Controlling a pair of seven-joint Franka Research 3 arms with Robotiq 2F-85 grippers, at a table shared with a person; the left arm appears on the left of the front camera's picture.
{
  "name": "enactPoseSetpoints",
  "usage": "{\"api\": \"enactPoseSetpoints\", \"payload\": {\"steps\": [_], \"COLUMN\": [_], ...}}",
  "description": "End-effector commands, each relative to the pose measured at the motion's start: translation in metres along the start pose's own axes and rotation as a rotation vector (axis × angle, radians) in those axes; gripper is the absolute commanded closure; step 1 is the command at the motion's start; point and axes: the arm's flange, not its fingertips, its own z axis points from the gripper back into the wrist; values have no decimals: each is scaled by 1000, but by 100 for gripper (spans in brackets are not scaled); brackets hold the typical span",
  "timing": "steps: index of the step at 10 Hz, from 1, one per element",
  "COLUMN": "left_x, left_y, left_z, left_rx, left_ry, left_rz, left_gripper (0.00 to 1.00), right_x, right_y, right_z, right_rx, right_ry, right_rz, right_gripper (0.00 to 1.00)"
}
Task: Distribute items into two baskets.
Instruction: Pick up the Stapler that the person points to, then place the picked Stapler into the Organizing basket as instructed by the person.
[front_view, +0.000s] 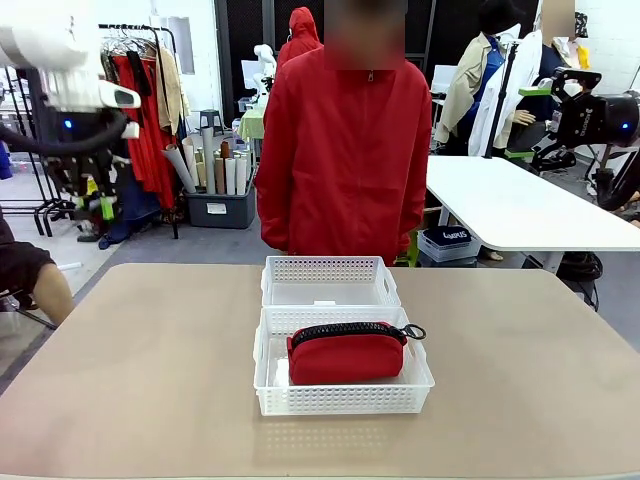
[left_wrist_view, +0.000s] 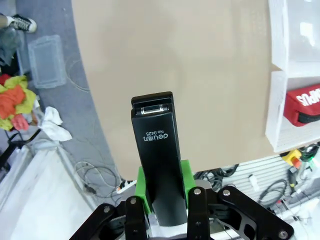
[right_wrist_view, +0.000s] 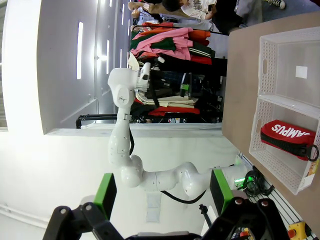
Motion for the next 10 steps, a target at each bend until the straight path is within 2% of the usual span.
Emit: {"api": "enactPoseSetpoints", "payload": {"steps": [1,5,7,8,10], "left_x": [7,-3,-2,-8,-8], "left_y": [12,13,11,9,9], "left_z": [37,101,101,104,104], "left_rx": [-5,-40,-53,-17,-17], "left_ry": [-36,-159,-161,-167,-167], "left_rz": [-8,10,-55,15,15], "left_gripper": [100,100,100,100,100], "right_x": [-3,-3,-3,-3,-3], "right_y": [1,1,1,1,1], "right_z": [-3,-3,-3,-3,-3], "right_rx": [-4,-4,-4,-4,-4], "right_ry": [-12,-12,-12,-12,-12], "right_rz": [4,4,4,4,4], "right_gripper": [0,0,0,0,0]}}
